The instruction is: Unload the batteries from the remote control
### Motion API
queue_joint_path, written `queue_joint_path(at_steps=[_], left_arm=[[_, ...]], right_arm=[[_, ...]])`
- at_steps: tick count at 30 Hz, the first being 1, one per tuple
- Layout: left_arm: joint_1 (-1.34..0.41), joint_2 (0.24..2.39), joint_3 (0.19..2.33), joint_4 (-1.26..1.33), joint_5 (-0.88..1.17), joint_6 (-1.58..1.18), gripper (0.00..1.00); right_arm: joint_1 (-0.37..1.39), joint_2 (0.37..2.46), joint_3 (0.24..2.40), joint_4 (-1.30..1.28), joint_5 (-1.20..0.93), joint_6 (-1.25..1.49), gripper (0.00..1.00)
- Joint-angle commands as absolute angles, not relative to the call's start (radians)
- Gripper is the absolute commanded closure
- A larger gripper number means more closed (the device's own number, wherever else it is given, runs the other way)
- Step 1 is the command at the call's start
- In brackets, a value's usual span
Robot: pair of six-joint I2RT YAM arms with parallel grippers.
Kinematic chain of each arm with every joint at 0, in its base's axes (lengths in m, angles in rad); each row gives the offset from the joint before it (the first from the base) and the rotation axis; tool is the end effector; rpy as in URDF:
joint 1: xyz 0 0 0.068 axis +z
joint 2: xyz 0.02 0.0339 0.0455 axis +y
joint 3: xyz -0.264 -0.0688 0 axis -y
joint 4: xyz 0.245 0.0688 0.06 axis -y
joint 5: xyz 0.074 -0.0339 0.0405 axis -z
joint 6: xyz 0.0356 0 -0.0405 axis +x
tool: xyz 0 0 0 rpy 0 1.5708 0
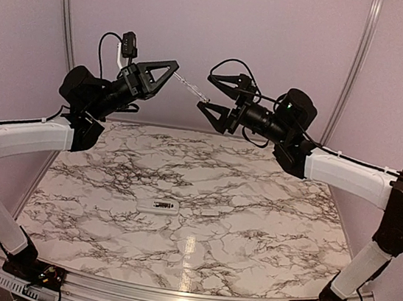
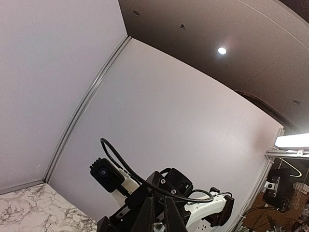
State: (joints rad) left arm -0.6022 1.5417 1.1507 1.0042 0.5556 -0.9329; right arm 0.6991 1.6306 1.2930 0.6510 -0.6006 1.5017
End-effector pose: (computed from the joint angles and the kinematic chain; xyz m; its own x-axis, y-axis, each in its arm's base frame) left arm 0.2753 -0.2120 0.3995 -0.3898 -0.5603 -0.7309 0.8793 0.0095 -0.4762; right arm 0.2819 0.2633 0.3844 -0.9239 0.2985 -0.2395 -0.3005 -0.1782 0.9370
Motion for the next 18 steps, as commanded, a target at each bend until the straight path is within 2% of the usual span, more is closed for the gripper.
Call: queue_joint_path(at_steps=[1,6,10,16,18], left_arm=[[-0.6,1.553,1.149,1.096,0.544,-0.937,1.0],[-0.6,1.56,1.153,1.074,0.537,-0.913,1.0],[-0.6,1.564,1.159,1.044,0.526,-0.881,1.0],[-0.6,1.579,1.17,1.035,0.512,-0.865,1.0],[-0.6,1.58,1.172,1.026,0.5,-0.856,1.0]], right_arm=[[0.722,1.67,1.376,0.71,-0.61,1.555,0.16],[0.725,1.706,1.41,0.755,-0.608,1.602,0.3],[0.736,1.728,1.443,0.762,-0.61,1.62,0.33],[0.742,1.753,1.474,0.781,-0.612,1.646,0.45],[0.742,1.761,1.486,0.781,-0.621,1.652,0.46]])
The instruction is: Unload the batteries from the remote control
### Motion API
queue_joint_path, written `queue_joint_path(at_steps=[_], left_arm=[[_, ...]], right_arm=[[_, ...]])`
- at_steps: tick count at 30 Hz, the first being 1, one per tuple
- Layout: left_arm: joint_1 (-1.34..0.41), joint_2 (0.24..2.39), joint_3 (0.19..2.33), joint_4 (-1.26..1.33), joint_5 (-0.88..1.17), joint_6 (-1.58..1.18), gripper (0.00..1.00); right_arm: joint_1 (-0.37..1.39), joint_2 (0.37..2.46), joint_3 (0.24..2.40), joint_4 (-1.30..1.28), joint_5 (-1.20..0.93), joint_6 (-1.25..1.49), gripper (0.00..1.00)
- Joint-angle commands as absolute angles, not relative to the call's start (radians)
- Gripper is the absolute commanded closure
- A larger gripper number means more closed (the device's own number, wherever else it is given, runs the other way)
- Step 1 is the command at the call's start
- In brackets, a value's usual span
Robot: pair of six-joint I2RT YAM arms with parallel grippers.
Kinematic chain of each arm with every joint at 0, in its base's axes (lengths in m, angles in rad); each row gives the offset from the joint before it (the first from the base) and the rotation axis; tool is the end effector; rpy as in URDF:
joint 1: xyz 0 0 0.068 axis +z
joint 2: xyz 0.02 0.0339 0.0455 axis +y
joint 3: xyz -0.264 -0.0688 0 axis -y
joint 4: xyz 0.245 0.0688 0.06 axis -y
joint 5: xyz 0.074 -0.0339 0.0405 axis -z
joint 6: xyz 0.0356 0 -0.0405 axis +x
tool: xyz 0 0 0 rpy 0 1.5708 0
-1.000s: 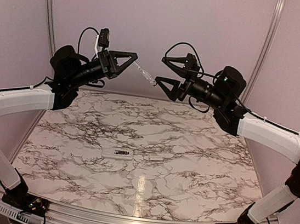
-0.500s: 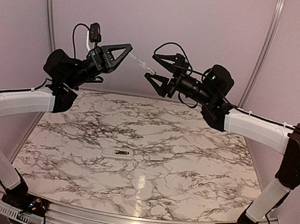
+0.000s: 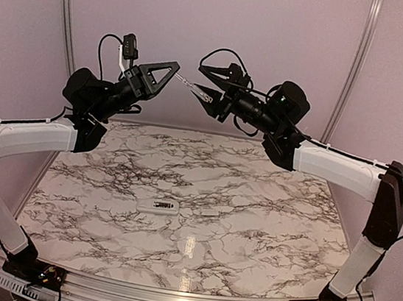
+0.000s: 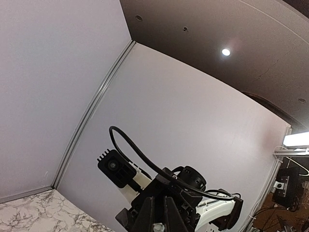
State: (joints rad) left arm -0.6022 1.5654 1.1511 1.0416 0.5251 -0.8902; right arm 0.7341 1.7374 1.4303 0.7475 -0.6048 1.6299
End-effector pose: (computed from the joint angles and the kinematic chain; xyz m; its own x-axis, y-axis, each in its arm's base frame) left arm 0.2798 -0.2140 0.3953 -0.3365 -0.5847 -0.7381 0.8948 0.0456 -0.4441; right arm 0.2900 0.2889 0.4010 -0.9500 0.2488 -0.1885 -0.2608 -0.3008 0.9173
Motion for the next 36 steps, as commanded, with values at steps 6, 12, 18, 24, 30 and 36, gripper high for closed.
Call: queue_joint_path(at_steps=[6,12,18,24,30,36], left_arm=[[-0.6,1.589,1.181,1.016,0.479,-0.84,1.0],[-0.6,1.601,1.186,1.009,0.462,-0.829,1.0],[-0.6,1.611,1.195,0.997,0.453,-0.818,1.0],[-0.6,1.619,1.203,0.995,0.456,-0.813,1.0],[-0.6,1.621,1.201,0.994,0.46,-0.812,1.0],[-0.6,1.623,1.201,0.992,0.462,-0.81,1.0]], right_arm=[[0.742,1.771,1.494,0.783,-0.628,1.66,0.53],[0.742,1.778,1.498,0.79,-0.638,1.665,0.61],[0.742,1.791,1.504,0.81,-0.646,1.678,0.7],[0.742,1.808,1.521,0.814,-0.652,1.684,0.78],[0.742,1.821,1.535,0.816,-0.656,1.687,0.9],[0.742,1.83,1.549,0.818,-0.661,1.687,0.98]])
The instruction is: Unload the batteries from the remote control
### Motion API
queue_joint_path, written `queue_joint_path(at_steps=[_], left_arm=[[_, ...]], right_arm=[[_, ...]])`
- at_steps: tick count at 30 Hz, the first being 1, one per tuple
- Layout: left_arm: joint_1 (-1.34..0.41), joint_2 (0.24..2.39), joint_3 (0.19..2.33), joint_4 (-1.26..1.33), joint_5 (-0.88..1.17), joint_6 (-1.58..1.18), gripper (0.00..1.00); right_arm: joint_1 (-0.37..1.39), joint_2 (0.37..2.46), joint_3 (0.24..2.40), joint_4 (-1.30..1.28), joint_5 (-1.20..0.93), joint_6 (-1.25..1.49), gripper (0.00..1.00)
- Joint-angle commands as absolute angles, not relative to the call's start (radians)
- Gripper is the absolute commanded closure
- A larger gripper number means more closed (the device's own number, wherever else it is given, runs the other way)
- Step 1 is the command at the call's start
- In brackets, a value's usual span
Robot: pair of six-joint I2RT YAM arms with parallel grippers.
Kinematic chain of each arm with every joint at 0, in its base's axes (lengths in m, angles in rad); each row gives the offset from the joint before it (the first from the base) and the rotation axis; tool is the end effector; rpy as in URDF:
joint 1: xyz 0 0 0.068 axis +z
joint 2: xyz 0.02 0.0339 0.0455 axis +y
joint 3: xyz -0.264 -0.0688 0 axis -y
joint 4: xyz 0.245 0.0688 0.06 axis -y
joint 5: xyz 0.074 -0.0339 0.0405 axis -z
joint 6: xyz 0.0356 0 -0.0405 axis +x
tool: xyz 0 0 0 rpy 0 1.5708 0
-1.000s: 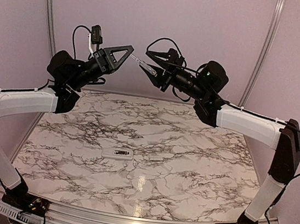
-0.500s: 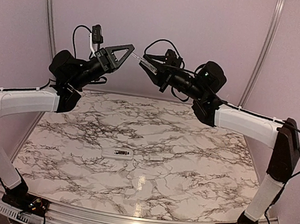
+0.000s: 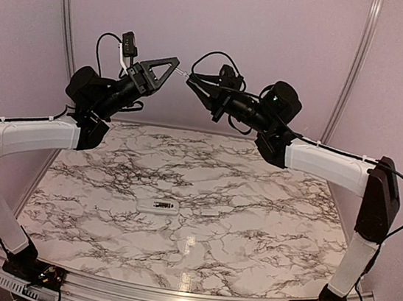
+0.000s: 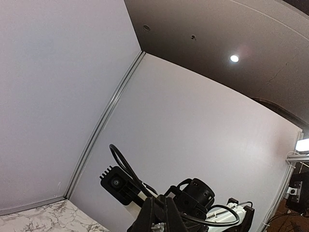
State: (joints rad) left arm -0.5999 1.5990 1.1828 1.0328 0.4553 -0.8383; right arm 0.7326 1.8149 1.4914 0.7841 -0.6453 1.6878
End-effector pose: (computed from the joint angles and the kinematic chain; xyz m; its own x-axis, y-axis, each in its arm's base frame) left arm 0.2902 -0.2174 0.3945 -0.2780 -0.6189 -0.7346 0.8920 0.1176 -0.4365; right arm 0.3031 0.3015 0.3942 -0.9670 0.1973 -0.1609 -0.2191 -0.3225 0.9209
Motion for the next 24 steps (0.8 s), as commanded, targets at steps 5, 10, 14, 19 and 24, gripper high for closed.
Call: queue_joint_path(at_steps=[5,10,14,19,24], left_arm=[[-0.6,1.623,1.204,0.979,0.462,-0.816,0.92],[-0.6,1.613,1.206,0.955,0.458,-0.817,0.57],[-0.6,1.579,1.185,0.917,0.434,-0.801,0.29],[-0.599,1.5,1.14,0.822,0.414,-0.727,0.02],[-0.598,1.396,1.078,0.713,0.451,-0.63,0.01]], right_arm=[[0.742,1.835,1.554,0.819,-0.668,1.685,1.0],[0.742,1.832,1.551,0.812,-0.677,1.676,1.0],[0.742,1.826,1.56,0.788,-0.695,1.653,1.0],[0.722,1.804,1.545,0.75,-0.757,1.589,1.0],[0.675,1.787,1.513,0.786,-0.917,1.55,1.0]])
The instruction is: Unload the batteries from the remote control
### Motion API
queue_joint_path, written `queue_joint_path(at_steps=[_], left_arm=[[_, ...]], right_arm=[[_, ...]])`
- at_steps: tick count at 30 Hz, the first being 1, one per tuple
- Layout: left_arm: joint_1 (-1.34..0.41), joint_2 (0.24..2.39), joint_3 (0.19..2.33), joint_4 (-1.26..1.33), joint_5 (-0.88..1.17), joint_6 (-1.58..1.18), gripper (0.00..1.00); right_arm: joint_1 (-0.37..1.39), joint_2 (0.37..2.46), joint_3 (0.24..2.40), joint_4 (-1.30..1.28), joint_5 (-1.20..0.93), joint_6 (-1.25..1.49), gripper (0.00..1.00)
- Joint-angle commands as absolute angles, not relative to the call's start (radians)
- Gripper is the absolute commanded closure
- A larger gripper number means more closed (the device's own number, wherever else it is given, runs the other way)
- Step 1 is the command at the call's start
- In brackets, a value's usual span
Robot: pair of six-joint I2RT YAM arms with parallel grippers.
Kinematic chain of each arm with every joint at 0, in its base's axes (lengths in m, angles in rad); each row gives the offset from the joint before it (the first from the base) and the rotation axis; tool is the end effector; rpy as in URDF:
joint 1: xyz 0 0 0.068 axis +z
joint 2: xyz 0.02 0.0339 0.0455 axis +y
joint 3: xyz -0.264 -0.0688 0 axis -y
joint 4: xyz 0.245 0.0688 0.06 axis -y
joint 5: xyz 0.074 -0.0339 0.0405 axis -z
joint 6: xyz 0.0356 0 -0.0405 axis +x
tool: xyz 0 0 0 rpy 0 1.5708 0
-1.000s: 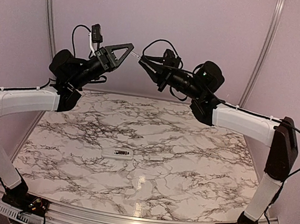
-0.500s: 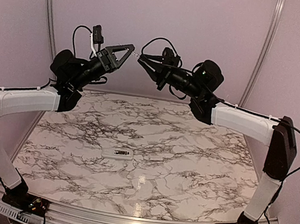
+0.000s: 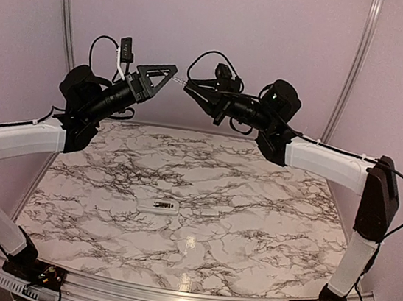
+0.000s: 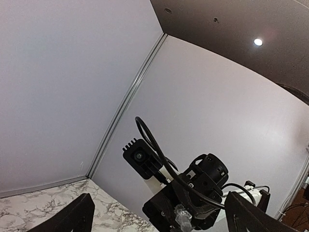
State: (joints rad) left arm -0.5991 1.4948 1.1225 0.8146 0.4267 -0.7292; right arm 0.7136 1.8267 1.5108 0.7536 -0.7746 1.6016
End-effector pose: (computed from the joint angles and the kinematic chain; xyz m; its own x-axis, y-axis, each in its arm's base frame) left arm 0.2776 -0.2074 0.3891 -0.2842 -0.5404 -0.7920 0.8487 0.2425 -0.4701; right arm 0.3076 0.2992 0.3920 -0.9562 0.1171 -0.2684 -0.2911 -0.2812 0.9144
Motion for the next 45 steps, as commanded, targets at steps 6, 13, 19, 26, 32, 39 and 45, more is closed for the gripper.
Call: queue_joint_path(at_steps=[6,13,19,26,32,39,45], left_arm=[[-0.598,1.232,1.017,0.443,0.485,-0.444,0.01],[-0.598,1.096,0.939,0.134,0.452,-0.145,0.03],[-0.598,1.088,0.898,0.007,0.416,-0.02,0.03],[-0.598,1.161,0.877,-0.031,0.422,0.052,0.06],[-0.598,1.235,0.882,-0.07,0.424,0.145,0.07],[-0.598,1.358,0.923,-0.136,0.417,0.267,0.07],[-0.598,1.429,0.948,-0.215,0.451,0.49,0.09]], right_arm=[[0.62,1.757,1.521,0.687,-1.054,1.434,1.0],[0.597,1.725,1.576,0.316,-1.121,1.171,1.0],[0.584,1.721,1.658,-0.028,-1.093,0.934,1.0],[0.584,1.785,1.919,-0.605,-0.892,0.618,1.0],[0.591,1.87,2.173,-0.999,-0.628,0.483,1.0],[0.614,1.959,2.353,-1.287,-0.391,0.462,1.0],[0.627,1.967,2.334,-1.374,-0.293,0.467,1.0]])
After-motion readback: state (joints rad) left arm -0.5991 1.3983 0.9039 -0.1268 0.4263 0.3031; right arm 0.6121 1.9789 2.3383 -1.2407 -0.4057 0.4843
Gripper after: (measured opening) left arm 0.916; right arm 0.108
